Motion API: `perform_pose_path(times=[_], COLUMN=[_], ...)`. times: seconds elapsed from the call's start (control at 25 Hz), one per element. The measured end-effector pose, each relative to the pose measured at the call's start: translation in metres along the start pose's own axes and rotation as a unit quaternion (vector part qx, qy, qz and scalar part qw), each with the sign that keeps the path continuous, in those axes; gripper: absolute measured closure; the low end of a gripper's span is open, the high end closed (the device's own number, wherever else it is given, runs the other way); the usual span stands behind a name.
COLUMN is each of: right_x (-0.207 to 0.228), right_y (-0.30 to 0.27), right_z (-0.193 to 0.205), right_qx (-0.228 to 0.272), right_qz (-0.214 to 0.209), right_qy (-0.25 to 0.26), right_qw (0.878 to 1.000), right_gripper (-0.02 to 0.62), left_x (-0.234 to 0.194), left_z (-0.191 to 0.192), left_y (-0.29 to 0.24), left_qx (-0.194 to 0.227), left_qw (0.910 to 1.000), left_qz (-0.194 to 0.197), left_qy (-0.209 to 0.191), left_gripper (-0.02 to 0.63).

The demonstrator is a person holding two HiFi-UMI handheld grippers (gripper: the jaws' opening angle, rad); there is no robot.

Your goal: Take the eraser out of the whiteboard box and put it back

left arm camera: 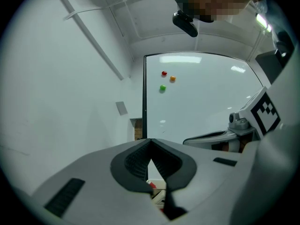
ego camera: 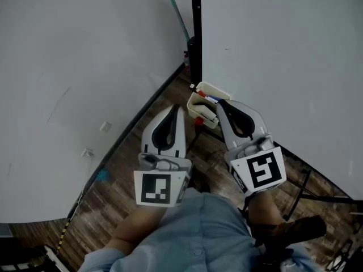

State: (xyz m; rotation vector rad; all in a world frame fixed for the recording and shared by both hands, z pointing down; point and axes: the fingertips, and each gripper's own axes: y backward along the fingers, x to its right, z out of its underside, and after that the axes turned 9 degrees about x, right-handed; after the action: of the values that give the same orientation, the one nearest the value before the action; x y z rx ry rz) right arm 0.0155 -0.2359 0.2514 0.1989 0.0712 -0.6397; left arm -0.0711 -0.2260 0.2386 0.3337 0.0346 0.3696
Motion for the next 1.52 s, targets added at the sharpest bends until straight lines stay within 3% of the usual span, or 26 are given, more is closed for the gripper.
perform_pose_path(times=[1.52], right_x=[-0.0046], right_y=[-0.0039], right_z=[-0.0083], right_qx=[0.011], right_qz=[0.005], right_qy=[0.009], right_qw=[1.000], right_gripper=[0.595], left_x=[-0.0052], left_z=[-0.0030], left_y=[0.0037], left_qx=[0.001], left_qw=[1.0000], left_qz=[0.005], left_qy=[0.002], left_gripper=[0.603])
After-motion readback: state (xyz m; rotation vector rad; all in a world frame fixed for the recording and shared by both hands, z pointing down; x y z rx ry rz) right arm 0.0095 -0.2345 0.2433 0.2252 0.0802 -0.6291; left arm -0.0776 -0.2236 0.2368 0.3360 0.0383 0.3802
